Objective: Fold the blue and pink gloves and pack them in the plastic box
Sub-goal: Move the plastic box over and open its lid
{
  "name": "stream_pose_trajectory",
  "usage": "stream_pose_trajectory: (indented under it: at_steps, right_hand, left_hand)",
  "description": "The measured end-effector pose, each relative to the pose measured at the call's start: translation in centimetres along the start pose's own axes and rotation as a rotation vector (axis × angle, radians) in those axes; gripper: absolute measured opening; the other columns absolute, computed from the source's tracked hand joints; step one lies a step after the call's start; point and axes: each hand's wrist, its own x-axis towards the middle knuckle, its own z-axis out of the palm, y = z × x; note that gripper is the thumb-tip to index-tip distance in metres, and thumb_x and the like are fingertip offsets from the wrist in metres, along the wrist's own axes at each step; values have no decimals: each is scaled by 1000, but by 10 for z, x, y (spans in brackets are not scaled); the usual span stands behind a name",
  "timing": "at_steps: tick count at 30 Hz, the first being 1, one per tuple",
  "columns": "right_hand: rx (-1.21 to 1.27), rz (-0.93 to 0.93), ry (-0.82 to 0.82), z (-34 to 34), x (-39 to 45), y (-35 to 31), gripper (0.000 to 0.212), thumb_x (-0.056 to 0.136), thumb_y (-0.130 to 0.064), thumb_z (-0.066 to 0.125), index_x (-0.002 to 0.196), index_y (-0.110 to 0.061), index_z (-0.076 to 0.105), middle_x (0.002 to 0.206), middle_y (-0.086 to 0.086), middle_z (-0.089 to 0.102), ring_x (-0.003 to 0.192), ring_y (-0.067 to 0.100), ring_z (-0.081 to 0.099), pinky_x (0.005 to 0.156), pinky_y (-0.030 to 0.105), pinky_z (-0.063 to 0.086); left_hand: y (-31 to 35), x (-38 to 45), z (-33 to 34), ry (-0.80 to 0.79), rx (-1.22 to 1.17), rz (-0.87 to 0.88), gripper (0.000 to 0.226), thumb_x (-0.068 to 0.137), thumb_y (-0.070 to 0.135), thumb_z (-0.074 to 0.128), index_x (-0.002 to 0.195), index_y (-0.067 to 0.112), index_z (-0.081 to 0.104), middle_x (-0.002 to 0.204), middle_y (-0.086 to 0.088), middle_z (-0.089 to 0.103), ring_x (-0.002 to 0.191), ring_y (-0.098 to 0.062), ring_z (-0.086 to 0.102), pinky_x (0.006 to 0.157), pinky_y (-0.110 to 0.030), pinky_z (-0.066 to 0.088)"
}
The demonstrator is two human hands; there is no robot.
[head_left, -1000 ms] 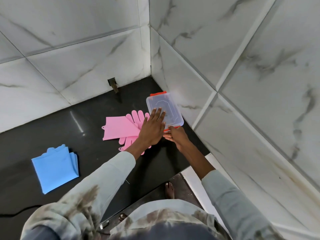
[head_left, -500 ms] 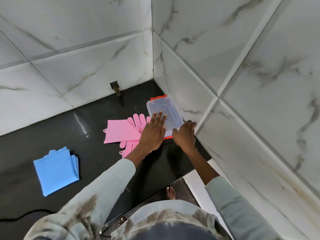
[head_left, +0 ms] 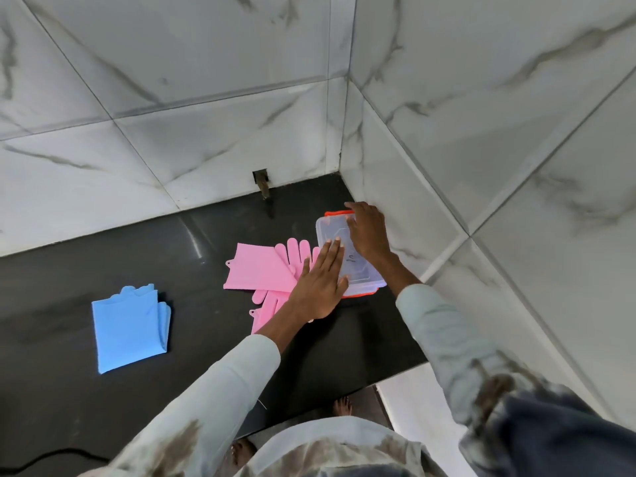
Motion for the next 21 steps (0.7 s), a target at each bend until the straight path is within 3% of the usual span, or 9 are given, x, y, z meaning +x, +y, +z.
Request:
stream_pose_trajectory:
  at_steps: [5,10,21]
  right_hand:
    - [78,24,-152,0,25,4,37,112,-30,46,141,-10,57,145,9,61,134,27,59,119,32,42]
    - [266,117,-185,1,36,10,34,113,-26,44,133,-5,62,135,15,66,124,31,64,112,35,50]
    - [119,267,-153,2,51,-7,40,111,-38,43,129,-10,65,132,11,70,124,29,65,110,38,49]
  left_hand:
    - [0,2,6,27,-26,-34,73,115,51,20,172,24,-16,179,9,-25,168,-15,-20,138,-56,6]
    - [0,1,6,25,-44,-28,72,116,49,22,172,24,-16,178,11,-27,168,-14,-21,138,-57,9]
    - [1,1,6,18,-40,-36,73,115,51,22,171,28,-18,177,13,-29,167,-12,-23,138,-56,4]
